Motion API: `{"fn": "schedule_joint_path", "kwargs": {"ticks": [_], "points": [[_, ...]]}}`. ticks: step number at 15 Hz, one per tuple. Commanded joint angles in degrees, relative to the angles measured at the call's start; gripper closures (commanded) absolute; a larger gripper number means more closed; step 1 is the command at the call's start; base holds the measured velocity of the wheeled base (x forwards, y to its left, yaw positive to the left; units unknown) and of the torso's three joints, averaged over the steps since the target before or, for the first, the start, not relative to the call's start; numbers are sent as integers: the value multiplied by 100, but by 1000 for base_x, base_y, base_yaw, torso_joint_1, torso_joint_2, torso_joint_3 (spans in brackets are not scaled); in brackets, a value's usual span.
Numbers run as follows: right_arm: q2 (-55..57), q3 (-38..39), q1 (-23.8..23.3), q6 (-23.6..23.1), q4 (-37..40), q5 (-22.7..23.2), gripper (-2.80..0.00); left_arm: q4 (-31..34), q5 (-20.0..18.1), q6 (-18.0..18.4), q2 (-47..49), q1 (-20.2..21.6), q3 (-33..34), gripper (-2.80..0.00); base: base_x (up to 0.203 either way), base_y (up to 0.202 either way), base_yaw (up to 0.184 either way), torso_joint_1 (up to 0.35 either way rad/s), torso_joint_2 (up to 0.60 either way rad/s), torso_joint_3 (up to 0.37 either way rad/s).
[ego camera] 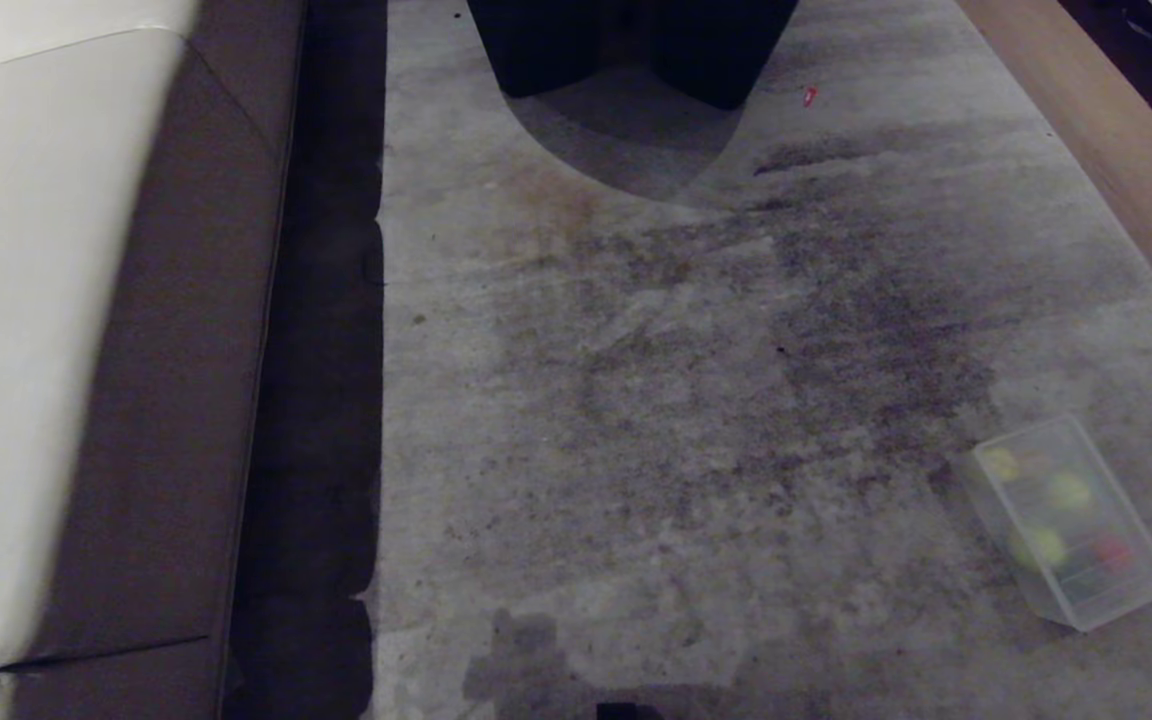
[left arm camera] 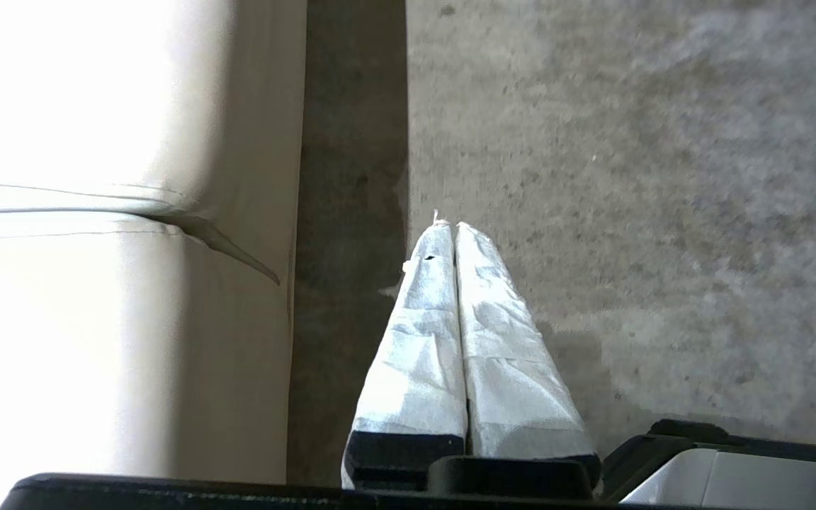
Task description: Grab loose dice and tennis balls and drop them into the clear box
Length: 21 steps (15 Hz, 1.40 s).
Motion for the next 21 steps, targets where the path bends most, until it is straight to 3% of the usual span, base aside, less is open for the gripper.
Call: {"fn": "schedule_joint_path", "kwargs": {"ticks": [1, 21], "points": [[16, 0, 2, -8, 2, 2, 0, -2, 6, 2, 7, 0, 9, 0, 0, 0, 0, 2, 1, 203], [16, 0, 2, -8, 2, 2, 0, -2, 6, -4, 7, 0, 9, 0, 0, 0, 0, 2, 2, 201]]}}
